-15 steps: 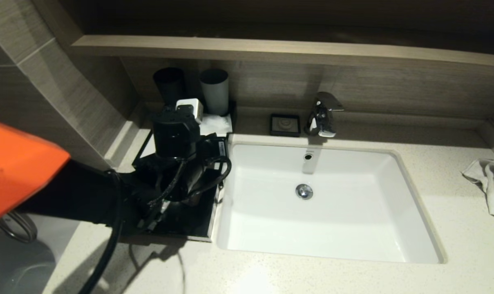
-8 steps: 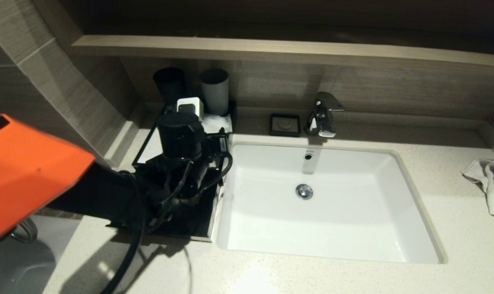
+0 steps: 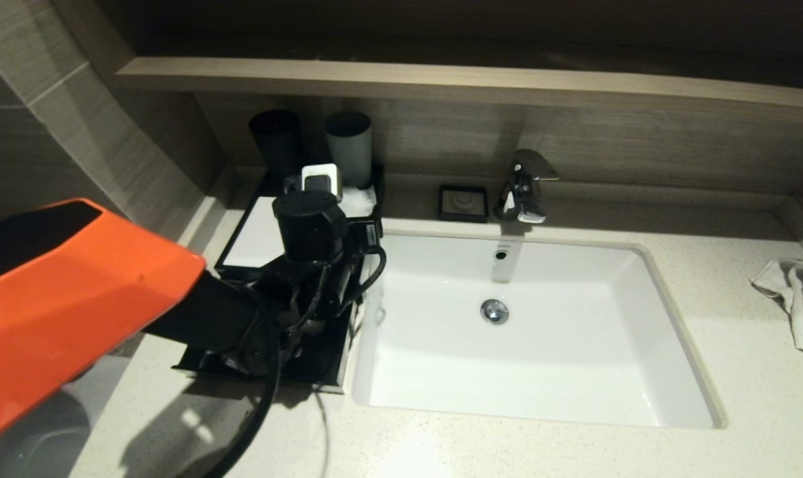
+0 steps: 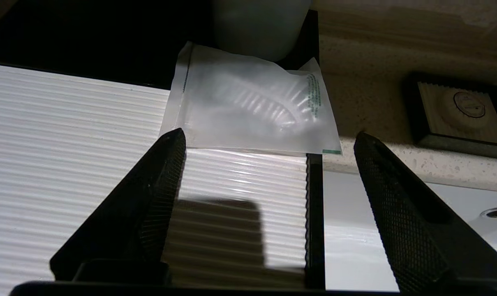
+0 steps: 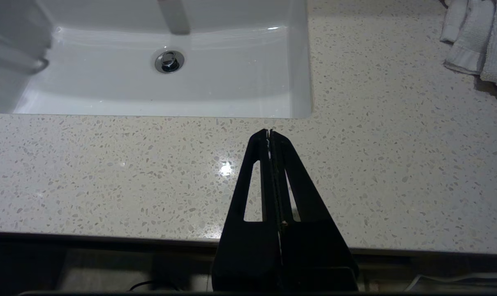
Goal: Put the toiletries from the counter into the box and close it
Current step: Pick up the bathroom toiletry
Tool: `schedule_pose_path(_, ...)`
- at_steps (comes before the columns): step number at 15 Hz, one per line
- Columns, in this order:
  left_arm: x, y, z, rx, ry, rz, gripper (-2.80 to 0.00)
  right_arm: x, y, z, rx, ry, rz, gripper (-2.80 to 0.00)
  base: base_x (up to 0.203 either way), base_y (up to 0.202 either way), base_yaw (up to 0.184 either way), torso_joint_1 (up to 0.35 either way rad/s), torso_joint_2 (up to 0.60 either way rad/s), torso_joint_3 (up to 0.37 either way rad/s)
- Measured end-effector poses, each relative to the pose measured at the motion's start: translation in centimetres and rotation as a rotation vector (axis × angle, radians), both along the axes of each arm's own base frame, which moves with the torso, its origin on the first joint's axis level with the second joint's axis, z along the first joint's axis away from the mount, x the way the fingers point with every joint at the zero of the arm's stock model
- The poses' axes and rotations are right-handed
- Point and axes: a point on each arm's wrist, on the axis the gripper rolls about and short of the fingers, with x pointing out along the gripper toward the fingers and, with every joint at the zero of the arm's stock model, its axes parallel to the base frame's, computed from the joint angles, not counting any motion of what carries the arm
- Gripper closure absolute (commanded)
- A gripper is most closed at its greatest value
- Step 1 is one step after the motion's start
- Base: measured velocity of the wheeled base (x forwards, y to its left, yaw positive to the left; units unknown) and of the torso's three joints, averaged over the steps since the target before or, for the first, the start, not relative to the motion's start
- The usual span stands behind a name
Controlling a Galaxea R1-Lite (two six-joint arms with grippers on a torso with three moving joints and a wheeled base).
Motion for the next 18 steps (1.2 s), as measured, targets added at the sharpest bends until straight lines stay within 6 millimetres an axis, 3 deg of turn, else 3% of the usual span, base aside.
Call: schedule_pose_path(18,2.2,-0.6,-0.5,0.008,-0.041,0.023,-2.80,0.0,0.0,0.0,0.000,0.000,0.000,0.00,0.000,0.000,0.000,0.000,0.00,0.000)
